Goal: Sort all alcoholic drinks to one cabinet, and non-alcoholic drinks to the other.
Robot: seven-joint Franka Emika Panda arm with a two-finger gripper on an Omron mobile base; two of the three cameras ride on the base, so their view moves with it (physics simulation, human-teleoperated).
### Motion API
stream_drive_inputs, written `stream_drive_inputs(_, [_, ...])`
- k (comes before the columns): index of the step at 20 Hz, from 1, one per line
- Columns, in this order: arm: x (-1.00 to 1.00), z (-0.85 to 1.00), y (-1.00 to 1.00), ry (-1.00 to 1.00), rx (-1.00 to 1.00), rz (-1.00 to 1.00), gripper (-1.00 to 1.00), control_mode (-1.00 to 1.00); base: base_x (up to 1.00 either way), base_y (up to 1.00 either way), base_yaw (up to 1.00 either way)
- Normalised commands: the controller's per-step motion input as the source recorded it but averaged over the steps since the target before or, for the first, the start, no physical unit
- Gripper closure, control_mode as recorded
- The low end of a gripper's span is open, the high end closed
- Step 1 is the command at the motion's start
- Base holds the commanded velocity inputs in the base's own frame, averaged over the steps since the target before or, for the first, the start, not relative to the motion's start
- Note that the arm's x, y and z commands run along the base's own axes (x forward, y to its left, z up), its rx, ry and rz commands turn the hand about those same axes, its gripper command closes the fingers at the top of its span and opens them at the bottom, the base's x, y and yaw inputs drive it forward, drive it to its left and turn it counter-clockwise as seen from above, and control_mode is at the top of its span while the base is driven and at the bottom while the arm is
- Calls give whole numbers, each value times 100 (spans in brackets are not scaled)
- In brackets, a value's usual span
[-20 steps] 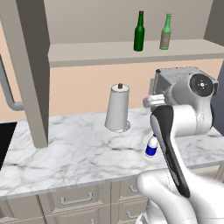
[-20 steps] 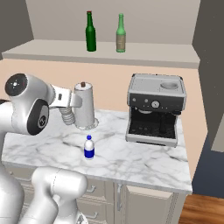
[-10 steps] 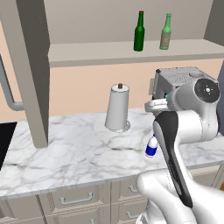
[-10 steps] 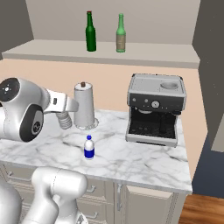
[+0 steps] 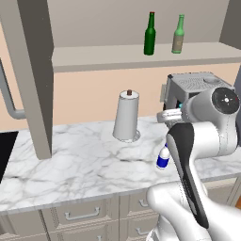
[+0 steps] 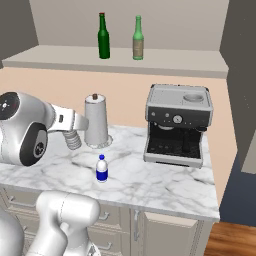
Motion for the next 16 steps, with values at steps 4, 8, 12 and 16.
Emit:
stream_drive_inputs(4, [0, 0, 0, 0, 0, 0, 100, -100, 0, 0, 0])
stream_drive_inputs(8, [0, 0, 0, 0, 0, 0, 100, -100, 0, 0, 0])
stream_drive_inputs(12, [0, 0, 0, 0, 0, 0, 100, -100, 0, 0, 0])
stream_drive_inputs(16, [0, 0, 0, 0, 0, 0, 100, 100, -2, 0, 0])
